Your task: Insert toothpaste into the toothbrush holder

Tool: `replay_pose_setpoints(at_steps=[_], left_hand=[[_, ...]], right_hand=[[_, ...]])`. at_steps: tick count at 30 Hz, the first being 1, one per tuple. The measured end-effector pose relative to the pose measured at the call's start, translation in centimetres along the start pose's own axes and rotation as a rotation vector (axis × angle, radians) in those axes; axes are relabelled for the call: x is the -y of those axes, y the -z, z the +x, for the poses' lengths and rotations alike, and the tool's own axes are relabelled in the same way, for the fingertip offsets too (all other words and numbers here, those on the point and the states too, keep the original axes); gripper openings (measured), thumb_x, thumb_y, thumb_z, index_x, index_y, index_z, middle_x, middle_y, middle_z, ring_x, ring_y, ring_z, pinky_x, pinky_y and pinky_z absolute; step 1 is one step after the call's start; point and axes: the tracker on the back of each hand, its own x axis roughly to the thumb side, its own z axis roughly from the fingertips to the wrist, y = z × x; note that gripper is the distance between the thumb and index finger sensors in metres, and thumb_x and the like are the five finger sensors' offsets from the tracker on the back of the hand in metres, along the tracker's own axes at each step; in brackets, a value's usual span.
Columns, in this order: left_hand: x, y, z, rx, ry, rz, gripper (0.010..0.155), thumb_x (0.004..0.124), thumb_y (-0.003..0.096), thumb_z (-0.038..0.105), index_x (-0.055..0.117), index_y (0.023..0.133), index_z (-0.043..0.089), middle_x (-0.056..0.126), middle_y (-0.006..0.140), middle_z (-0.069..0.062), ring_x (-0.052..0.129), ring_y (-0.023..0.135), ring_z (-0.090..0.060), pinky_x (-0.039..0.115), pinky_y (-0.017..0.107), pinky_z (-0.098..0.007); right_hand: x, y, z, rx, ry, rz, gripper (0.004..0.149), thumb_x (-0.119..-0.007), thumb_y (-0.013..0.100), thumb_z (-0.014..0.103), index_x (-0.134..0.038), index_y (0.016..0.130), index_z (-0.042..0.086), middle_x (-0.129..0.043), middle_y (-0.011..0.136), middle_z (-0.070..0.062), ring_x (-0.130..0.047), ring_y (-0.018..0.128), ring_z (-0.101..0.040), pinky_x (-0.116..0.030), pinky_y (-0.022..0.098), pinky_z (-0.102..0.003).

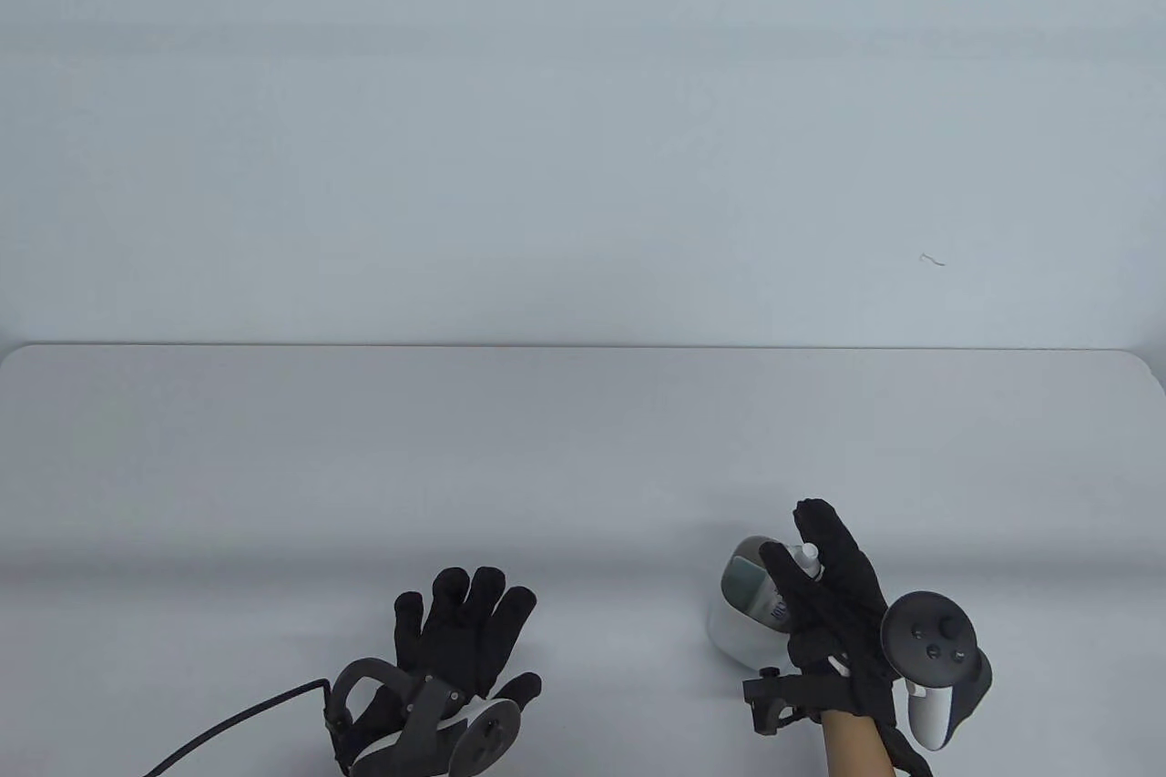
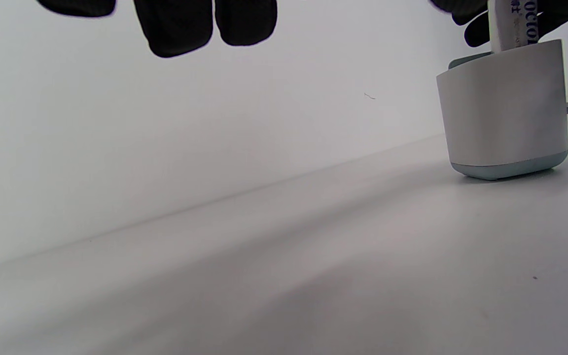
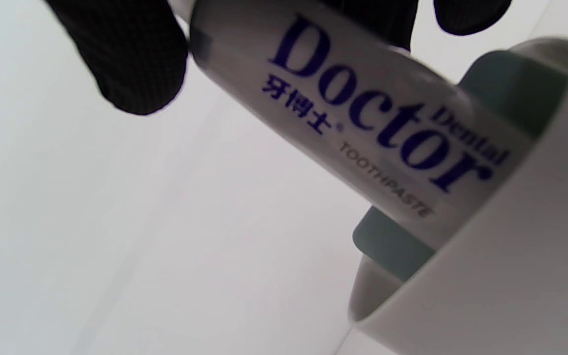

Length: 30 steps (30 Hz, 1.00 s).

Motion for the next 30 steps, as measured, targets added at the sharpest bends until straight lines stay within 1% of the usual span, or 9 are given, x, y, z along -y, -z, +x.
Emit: replay_pose_setpoints(at_steps=[6, 13, 16, 20, 25, 27, 30], left_hand=[[0.0, 0.0, 0.0, 0.0, 0.001, 0.0, 0.078, 0.05, 0.0582, 0.06, 0.025, 0.115, 0.014, 0.048, 0.122, -0.024, 0.059, 0.106, -0.058, 0.053, 0.065, -0.076], [0.0, 0.0, 0.0, -0.003, -0.001, 0.004, 0.078, 0.05, 0.0583, 0.06, 0.025, 0.115, 0.014, 0.048, 0.122, -0.024, 0.059, 0.106, -0.058, 0.053, 0.065, -0.076], [0.0, 0.0, -0.1, -0.004, -0.003, 0.011, 0.078, 0.05, 0.0583, 0.06, 0.025, 0.115, 0.014, 0.048, 0.122, -0.024, 0.059, 0.106, -0.058, 0.053, 0.065, -0.076], [0.0, 0.0, -0.2, -0.007, -0.006, 0.016, 0.078, 0.05, 0.0583, 0.06, 0.025, 0.115, 0.014, 0.048, 0.122, -0.024, 0.059, 0.106, -0.058, 0.053, 0.065, -0.076], [0.0, 0.0, -0.4, -0.01, -0.008, 0.022, 0.078, 0.05, 0.0583, 0.06, 0.025, 0.115, 0.014, 0.048, 0.122, -0.024, 0.059, 0.106, -0.058, 0.053, 0.065, -0.076], [0.0, 0.0, -0.4, -0.011, -0.008, 0.024, 0.078, 0.05, 0.0583, 0.06, 0.025, 0.115, 0.014, 0.048, 0.122, -0.024, 0.059, 0.106, -0.058, 0.053, 0.065, -0.076], [-0.1, 0.0, -0.7, -0.02, -0.004, 0.031, 0.078, 0.05, 0.0583, 0.06, 0.025, 0.115, 0.014, 0.048, 0.122, -0.024, 0.059, 0.106, -0.058, 0.053, 0.065, -0.076]], right_hand=[[0.0, 0.0, 0.1, 0.003, 0.001, 0.0, 0.067, -0.08, 0.054, 0.05, -0.053, 0.109, 0.021, -0.065, 0.113, -0.01, -0.07, 0.101, -0.042, -0.046, 0.07, -0.067], [0.9, -0.1, 0.9, 0.026, 0.02, -0.032, 0.067, -0.079, 0.055, 0.052, -0.053, 0.109, 0.022, -0.065, 0.113, -0.009, -0.07, 0.101, -0.041, -0.044, 0.07, -0.068], [1.7, -0.3, 1.5, 0.044, 0.016, -0.075, 0.067, -0.079, 0.055, 0.052, -0.053, 0.109, 0.023, -0.065, 0.113, -0.009, -0.071, 0.1, -0.04, -0.044, 0.071, -0.068], [2.8, -0.6, 1.8, 0.063, 0.001, -0.102, 0.067, -0.078, 0.055, 0.052, -0.053, 0.109, 0.022, -0.066, 0.112, -0.009, -0.071, 0.1, -0.041, -0.044, 0.071, -0.068], [5.0, -1.1, 1.9, 0.096, 0.02, -0.129, 0.067, -0.076, 0.055, 0.054, -0.054, 0.109, 0.021, -0.066, 0.113, -0.01, -0.07, 0.101, -0.043, -0.043, 0.07, -0.069], [5.8, -1.3, 1.9, 0.112, -0.009, -0.135, 0.067, -0.074, 0.055, 0.055, -0.054, 0.109, 0.021, -0.066, 0.113, -0.011, -0.07, 0.101, -0.045, -0.043, 0.07, -0.069], [7.3, -1.6, 2.0, 0.139, -0.119, -0.131, 0.067, -0.074, 0.055, 0.055, -0.055, 0.109, 0.02, -0.065, 0.114, -0.012, -0.068, 0.102, -0.047, -0.042, 0.069, -0.07]])
